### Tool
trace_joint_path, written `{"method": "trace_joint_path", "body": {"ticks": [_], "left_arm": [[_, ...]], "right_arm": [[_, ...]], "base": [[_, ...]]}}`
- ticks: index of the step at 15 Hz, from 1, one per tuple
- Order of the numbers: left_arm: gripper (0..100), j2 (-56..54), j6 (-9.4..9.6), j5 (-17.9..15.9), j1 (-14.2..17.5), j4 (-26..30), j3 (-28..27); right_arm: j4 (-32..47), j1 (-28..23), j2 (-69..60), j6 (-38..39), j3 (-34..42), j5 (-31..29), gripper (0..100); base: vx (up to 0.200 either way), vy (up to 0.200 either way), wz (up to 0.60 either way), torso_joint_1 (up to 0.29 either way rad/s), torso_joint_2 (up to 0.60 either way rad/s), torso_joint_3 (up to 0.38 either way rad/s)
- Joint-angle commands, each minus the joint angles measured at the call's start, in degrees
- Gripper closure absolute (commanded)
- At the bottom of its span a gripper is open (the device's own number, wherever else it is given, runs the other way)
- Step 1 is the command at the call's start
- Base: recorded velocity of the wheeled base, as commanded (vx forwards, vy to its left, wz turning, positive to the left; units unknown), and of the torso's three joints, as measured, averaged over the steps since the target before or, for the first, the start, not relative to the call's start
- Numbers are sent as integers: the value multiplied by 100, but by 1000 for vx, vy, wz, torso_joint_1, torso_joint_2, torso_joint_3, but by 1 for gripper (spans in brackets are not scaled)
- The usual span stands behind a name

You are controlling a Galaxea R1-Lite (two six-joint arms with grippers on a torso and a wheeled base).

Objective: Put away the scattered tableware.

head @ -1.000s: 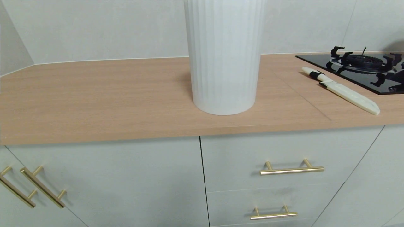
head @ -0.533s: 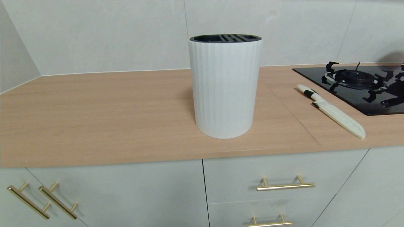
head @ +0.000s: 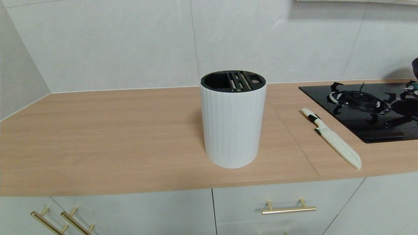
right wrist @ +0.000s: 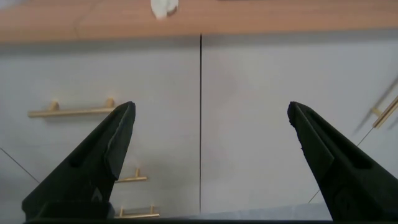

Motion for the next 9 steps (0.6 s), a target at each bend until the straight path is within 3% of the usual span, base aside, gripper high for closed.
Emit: {"method": "trace_joint_path", "body": {"ticks": [1,9], "left_arm": [[0,2,-6,2,4,-7,0],[0,2,3,2,4,-7,0]], "right_arm": [[-1,1,9,-4,5,7,0],[-1,1,9,-13,5,16,0]], "base": [[0,0,0,198,-491,-281],[0,0,0,220,-510,-290]]}}
